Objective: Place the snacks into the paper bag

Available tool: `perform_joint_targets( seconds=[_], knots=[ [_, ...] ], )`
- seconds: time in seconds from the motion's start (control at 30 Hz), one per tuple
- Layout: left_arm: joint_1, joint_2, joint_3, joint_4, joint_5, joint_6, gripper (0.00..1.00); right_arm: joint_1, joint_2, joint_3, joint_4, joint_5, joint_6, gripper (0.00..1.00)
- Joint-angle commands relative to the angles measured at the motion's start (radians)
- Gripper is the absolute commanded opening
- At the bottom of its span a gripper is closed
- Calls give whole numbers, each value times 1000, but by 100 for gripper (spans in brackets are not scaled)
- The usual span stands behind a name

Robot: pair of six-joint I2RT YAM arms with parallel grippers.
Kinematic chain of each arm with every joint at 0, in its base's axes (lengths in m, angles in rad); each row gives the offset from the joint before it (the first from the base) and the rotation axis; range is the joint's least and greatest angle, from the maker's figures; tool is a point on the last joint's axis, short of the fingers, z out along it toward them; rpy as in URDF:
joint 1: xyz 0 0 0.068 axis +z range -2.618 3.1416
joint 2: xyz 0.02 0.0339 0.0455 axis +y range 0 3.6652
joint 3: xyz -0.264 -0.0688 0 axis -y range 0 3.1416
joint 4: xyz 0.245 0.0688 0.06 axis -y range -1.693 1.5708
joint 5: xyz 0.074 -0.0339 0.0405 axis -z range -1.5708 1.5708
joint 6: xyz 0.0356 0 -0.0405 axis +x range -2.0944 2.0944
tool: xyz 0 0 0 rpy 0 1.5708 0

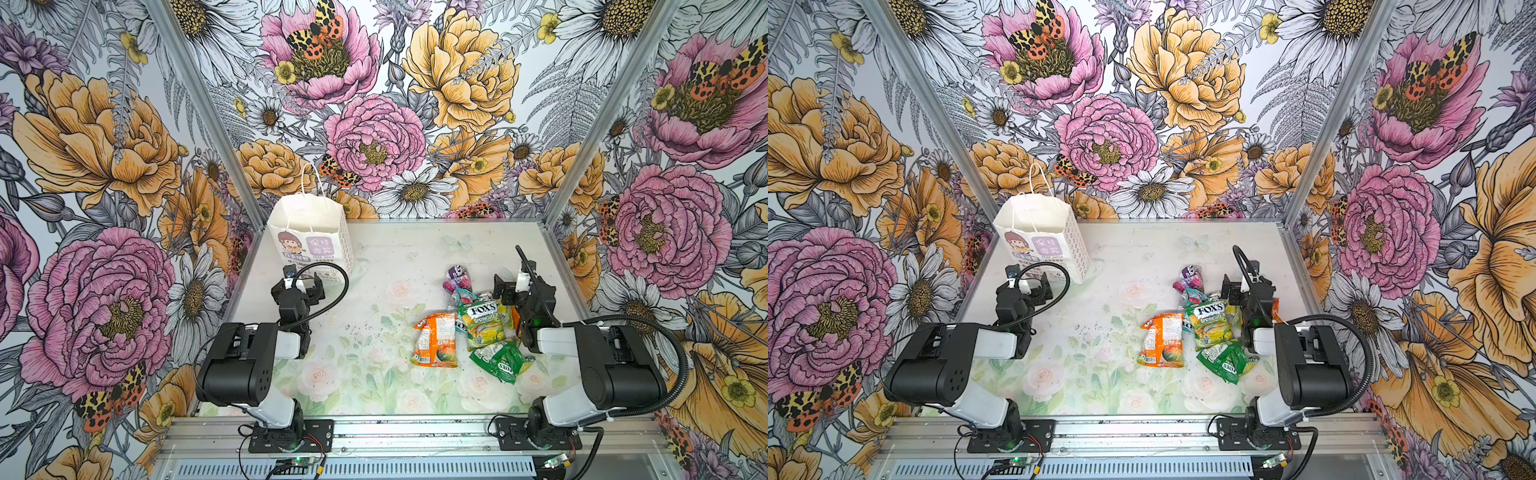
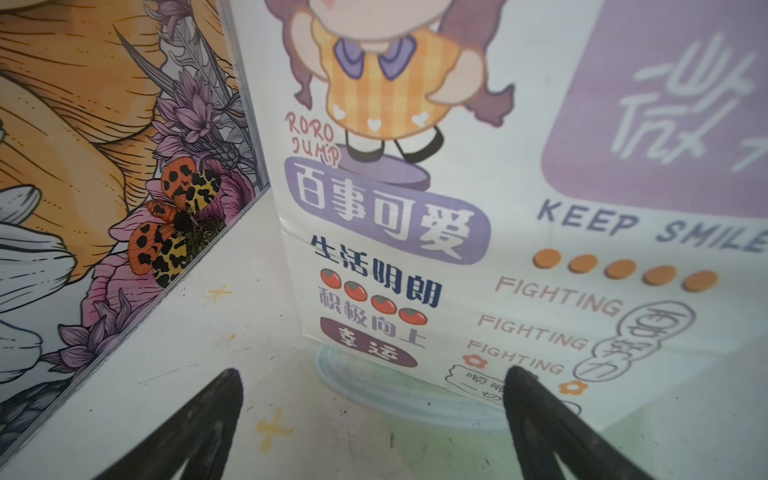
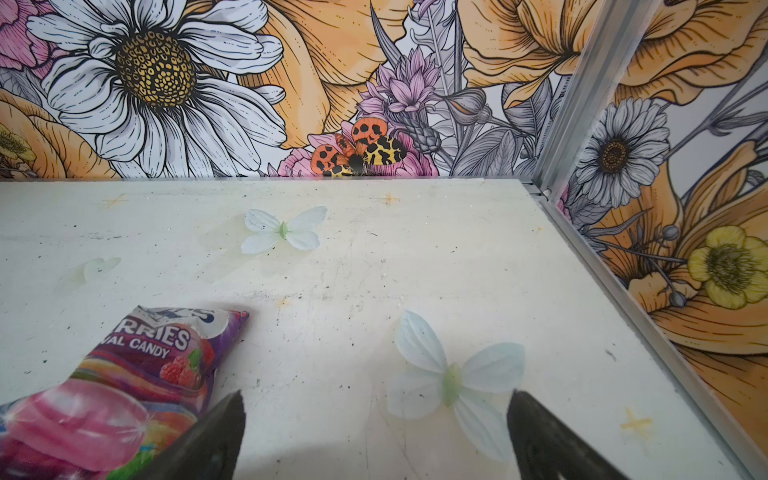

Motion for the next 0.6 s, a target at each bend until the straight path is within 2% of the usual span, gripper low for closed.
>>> perform_joint_targets(
  seconds=[0.0,0.13,0.23,0.43,0.57],
  knots=[
    [6,-11,15,-7,75,12,99,-3,14,-7,39,-7,-9,100],
    [-23,-19,3,16,7,21,99,0,-60,61,-141,19,0,100],
    [-38,-81,6,-38,-70,24,99,1,-108,100,-249,-4,-7,100],
    [-84,-302,77,-318,-184,23,99,2,-147,261,-507,-128,-37,100],
    [-82,-432,181,-601,-210,-107,99,10,-131,439,-714,-215,-58,100]
  ],
)
